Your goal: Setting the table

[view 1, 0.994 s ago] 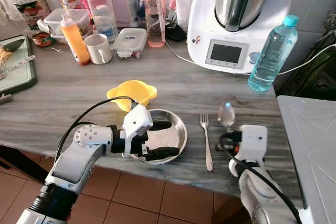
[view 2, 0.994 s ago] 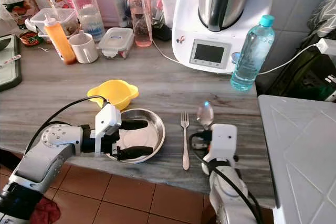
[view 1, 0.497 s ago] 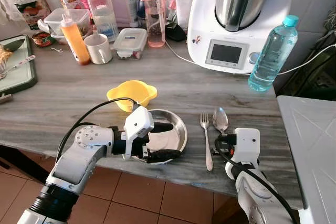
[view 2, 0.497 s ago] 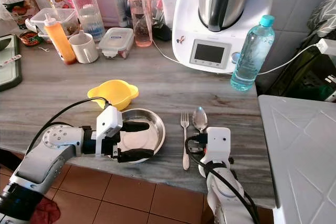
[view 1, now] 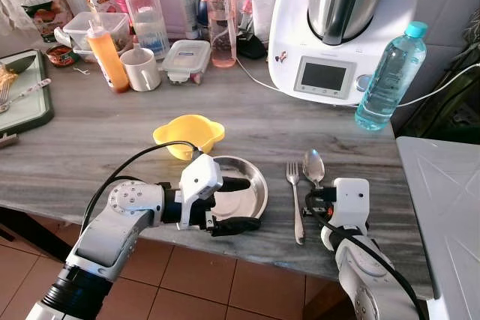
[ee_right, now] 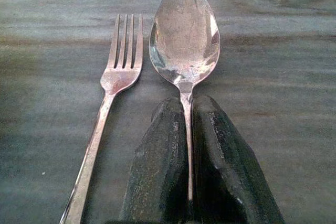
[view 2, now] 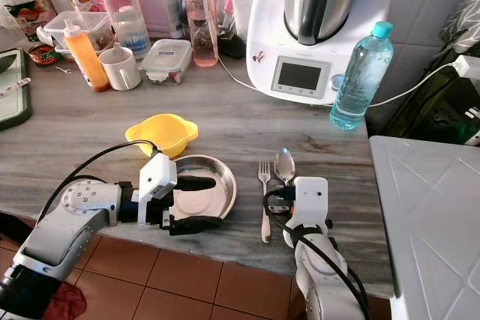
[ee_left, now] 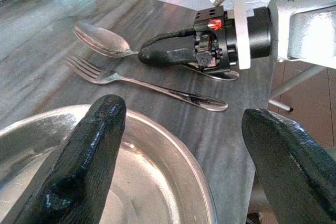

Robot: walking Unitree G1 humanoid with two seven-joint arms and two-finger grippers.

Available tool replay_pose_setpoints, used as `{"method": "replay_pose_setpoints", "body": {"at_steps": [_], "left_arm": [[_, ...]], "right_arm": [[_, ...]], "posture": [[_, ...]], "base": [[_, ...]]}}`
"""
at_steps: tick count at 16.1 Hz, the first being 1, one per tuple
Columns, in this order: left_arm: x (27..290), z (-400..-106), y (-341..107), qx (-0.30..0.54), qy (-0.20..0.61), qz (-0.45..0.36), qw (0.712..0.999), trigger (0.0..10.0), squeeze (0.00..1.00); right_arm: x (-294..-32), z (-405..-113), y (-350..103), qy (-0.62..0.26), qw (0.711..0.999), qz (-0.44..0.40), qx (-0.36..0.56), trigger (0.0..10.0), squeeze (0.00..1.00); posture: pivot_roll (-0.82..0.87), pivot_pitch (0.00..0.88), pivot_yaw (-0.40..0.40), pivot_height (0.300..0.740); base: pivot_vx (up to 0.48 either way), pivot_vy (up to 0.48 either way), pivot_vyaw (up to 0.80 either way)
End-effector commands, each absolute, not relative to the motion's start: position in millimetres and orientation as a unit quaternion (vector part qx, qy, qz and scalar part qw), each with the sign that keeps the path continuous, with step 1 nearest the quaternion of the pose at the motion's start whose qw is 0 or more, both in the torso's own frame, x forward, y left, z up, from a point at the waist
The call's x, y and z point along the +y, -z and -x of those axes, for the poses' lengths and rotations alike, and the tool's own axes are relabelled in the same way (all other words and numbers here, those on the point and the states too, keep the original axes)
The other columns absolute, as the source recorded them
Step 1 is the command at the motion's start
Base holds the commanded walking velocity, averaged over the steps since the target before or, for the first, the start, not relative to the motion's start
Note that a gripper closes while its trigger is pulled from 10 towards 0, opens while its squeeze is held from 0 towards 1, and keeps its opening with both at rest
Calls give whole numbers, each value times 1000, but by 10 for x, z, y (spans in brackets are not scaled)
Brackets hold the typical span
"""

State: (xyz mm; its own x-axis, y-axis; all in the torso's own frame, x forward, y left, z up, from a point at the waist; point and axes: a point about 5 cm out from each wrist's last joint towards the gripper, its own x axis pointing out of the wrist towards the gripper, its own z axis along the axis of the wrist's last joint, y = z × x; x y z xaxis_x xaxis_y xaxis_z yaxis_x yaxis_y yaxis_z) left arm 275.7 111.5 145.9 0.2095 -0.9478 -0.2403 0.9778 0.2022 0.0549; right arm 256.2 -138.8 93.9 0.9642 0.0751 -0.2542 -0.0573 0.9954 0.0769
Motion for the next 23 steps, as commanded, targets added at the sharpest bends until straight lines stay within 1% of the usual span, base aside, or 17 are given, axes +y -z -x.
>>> {"method": "replay_pose_setpoints", "body": {"at_steps": [1, 6, 13, 14, 15, 16, 23], "left_arm": [[1117, -2737, -1463, 81, 625, -105, 769, 10000, 0], [1109, -2738, -1458, 83, 625, -104, 769, 10000, 0], [1116, -2756, -1391, 88, 628, -106, 766, 10000, 0], [1116, -2755, -1388, 88, 628, -106, 766, 10000, 0], [1115, -2755, -1385, 88, 628, -107, 765, 10000, 0], [1113, -2756, -1383, 88, 629, -107, 765, 10000, 0], [1087, -2747, -1391, 84, 631, -105, 764, 10000, 0]], "right_arm": [[-1367, -2571, -930, -38, 990, -40, 131, 10000, 0], [-1432, -2514, -888, -7, 989, -47, 137, 10000, 0], [-1381, -2454, -863, 5, 987, -78, 142, 10000, 0], [-1376, -2453, -857, 5, 987, -79, 142, 10000, 27], [-1385, -2451, -851, 8, 987, -76, 143, 10000, 741], [-1392, -2452, -851, 9, 987, -76, 142, 10000, 1000], [-1437, -2454, -857, 11, 988, -72, 140, 10000, 1000]], "posture": [[60, 91, 23, 740], [61, 89, 23, 740], [51, 93, 34, 740], [51, 93, 34, 740], [52, 93, 35, 740], [52, 93, 35, 740], [50, 86, 29, 740]], "base": [[0, 0, 0], [0, 0, 0], [0, 0, 0], [0, 0, 0], [0, 0, 0], [0, 0, 0], [0, 0, 0]]}}
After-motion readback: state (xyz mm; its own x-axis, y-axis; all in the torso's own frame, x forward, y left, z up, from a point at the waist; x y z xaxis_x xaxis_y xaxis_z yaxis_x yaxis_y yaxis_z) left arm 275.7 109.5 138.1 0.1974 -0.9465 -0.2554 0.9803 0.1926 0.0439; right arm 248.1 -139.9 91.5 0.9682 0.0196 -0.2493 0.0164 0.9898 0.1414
